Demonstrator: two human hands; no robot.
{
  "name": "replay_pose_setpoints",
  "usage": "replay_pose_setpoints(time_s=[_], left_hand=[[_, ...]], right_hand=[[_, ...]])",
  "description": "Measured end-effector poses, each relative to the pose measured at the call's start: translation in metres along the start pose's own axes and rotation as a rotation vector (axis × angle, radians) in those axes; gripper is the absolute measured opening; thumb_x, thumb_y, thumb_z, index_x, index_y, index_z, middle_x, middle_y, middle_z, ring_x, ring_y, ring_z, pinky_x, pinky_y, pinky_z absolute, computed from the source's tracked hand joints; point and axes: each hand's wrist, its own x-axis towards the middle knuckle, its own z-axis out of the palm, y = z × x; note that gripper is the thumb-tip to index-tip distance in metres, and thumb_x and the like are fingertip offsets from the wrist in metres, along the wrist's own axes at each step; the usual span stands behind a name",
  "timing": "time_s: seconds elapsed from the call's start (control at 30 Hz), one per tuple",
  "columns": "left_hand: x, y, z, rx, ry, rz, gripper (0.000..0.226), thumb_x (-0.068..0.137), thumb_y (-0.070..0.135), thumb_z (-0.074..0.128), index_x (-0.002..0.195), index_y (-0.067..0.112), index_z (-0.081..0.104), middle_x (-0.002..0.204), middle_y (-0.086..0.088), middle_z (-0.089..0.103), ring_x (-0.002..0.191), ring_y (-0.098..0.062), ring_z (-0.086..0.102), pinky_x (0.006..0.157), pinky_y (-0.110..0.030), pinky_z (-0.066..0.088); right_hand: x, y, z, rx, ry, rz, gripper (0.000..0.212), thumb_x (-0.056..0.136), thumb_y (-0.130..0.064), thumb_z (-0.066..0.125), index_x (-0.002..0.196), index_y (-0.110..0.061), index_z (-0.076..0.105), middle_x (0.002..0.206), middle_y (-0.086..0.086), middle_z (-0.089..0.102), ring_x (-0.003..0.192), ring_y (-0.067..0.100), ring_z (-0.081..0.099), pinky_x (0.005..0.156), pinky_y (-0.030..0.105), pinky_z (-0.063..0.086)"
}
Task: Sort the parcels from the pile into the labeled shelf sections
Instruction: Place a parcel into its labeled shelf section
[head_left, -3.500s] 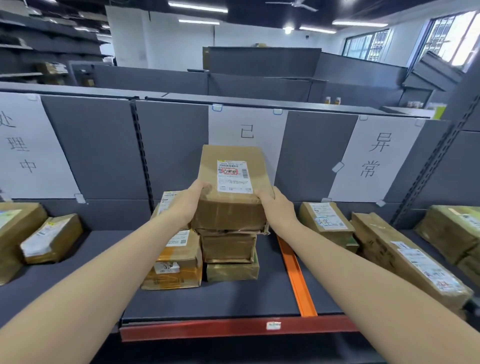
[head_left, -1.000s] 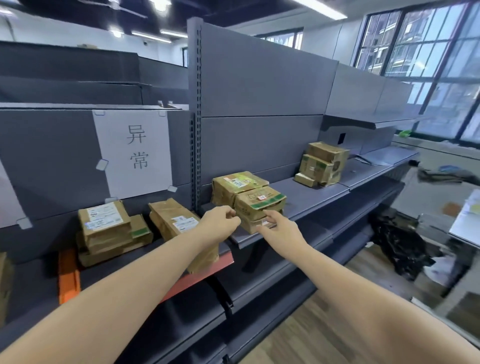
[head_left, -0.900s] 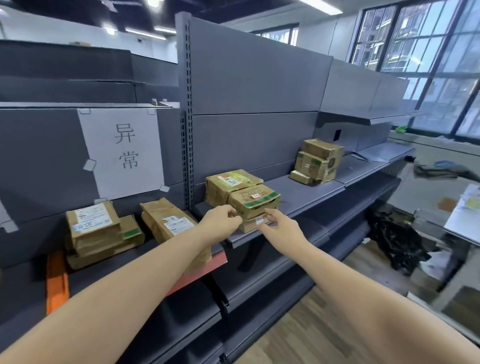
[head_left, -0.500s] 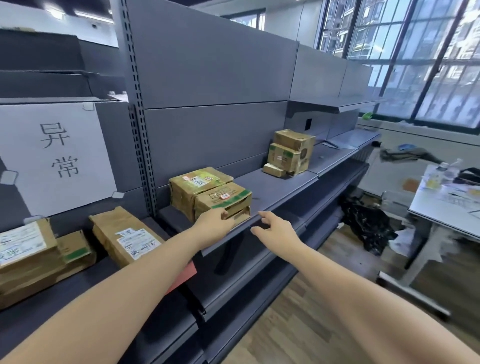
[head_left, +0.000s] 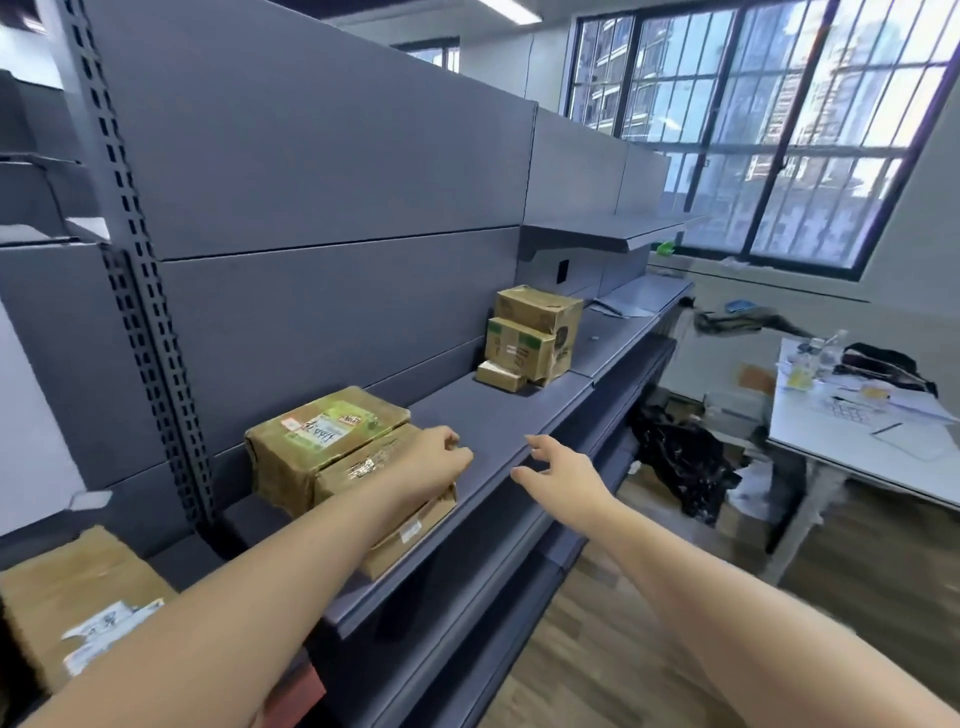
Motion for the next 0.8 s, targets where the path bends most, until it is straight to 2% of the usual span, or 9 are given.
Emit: replay_pose_setpoints(time_s=[0.07, 0.13, 0.3, 0.47, 0.57, 0.67, 0.8], left_hand=[[0.017, 0.006, 0.005, -0.002, -0.022, 0.001, 0.044, 0.097, 0.028, 0.049, 0.138, 0.012, 0.048, 0.136, -0.005, 0.054, 0.121, -0.022, 0.051, 0.089, -0.025, 0.036], [0.034, 0.01, 0.012, 0.005, -0.05, 0.002, 0.046, 0.098, 0.029, 0.048, 0.141, 0.013, 0.046, 0.14, -0.005, 0.051, 0.125, -0.022, 0.049, 0.09, -0.024, 0.035], [0.081, 0.019, 0.029, 0.011, -0.085, -0.011, 0.047, 0.097, 0.032, 0.051, 0.14, 0.015, 0.045, 0.141, -0.004, 0.05, 0.126, -0.023, 0.049, 0.1, -0.031, 0.039], [0.134, 0.031, 0.049, 0.009, -0.081, -0.03, 0.05, 0.095, 0.034, 0.051, 0.141, 0.016, 0.045, 0.138, -0.004, 0.053, 0.119, -0.024, 0.054, 0.098, -0.034, 0.045], [0.168, 0.046, 0.064, -0.003, -0.069, -0.048, 0.05, 0.095, 0.033, 0.049, 0.142, 0.016, 0.044, 0.14, -0.004, 0.051, 0.119, -0.027, 0.055, 0.095, -0.035, 0.047], [0.203, 0.062, 0.079, -0.007, -0.057, -0.059, 0.05, 0.096, 0.033, 0.048, 0.143, 0.016, 0.042, 0.144, -0.002, 0.047, 0.125, -0.023, 0.049, 0.096, -0.032, 0.043], [0.245, 0.074, 0.093, -0.027, -0.035, -0.081, 0.05, 0.097, 0.032, 0.048, 0.144, 0.015, 0.042, 0.145, -0.002, 0.047, 0.122, -0.02, 0.049, 0.091, -0.027, 0.038]], right_hand=[[0.014, 0.007, -0.003, -0.005, 0.017, 0.024, 0.06, 0.092, -0.039, 0.055, 0.148, -0.03, 0.035, 0.148, -0.002, 0.044, 0.108, 0.015, 0.057, 0.083, 0.024, 0.045], [0.027, 0.015, -0.007, -0.012, 0.022, 0.042, 0.06, 0.092, -0.039, 0.055, 0.148, -0.03, 0.036, 0.148, -0.002, 0.045, 0.124, 0.017, 0.052, 0.088, 0.025, 0.044], [0.065, 0.033, -0.023, -0.002, 0.033, 0.065, 0.06, 0.092, -0.038, 0.056, 0.148, -0.028, 0.036, 0.148, 0.0, 0.045, 0.11, 0.016, 0.057, 0.079, 0.022, 0.043], [0.115, 0.06, -0.041, -0.016, 0.02, 0.047, 0.06, 0.093, -0.037, 0.055, 0.149, -0.028, 0.035, 0.149, 0.0, 0.044, 0.115, 0.016, 0.055, 0.082, 0.022, 0.042], [0.152, 0.078, -0.057, -0.02, 0.01, 0.024, 0.06, 0.093, -0.038, 0.054, 0.148, -0.028, 0.034, 0.149, -0.001, 0.043, 0.104, 0.014, 0.06, 0.079, 0.025, 0.049], [0.194, 0.094, -0.074, -0.036, 0.008, 0.0, 0.059, 0.093, -0.037, 0.055, 0.148, -0.028, 0.035, 0.147, 0.0, 0.046, 0.111, 0.018, 0.058, 0.088, 0.031, 0.052], [0.246, 0.113, -0.09, -0.053, -0.033, -0.033, 0.059, 0.093, -0.036, 0.055, 0.148, -0.025, 0.036, 0.148, 0.002, 0.046, 0.129, 0.022, 0.049, 0.1, 0.03, 0.042]])
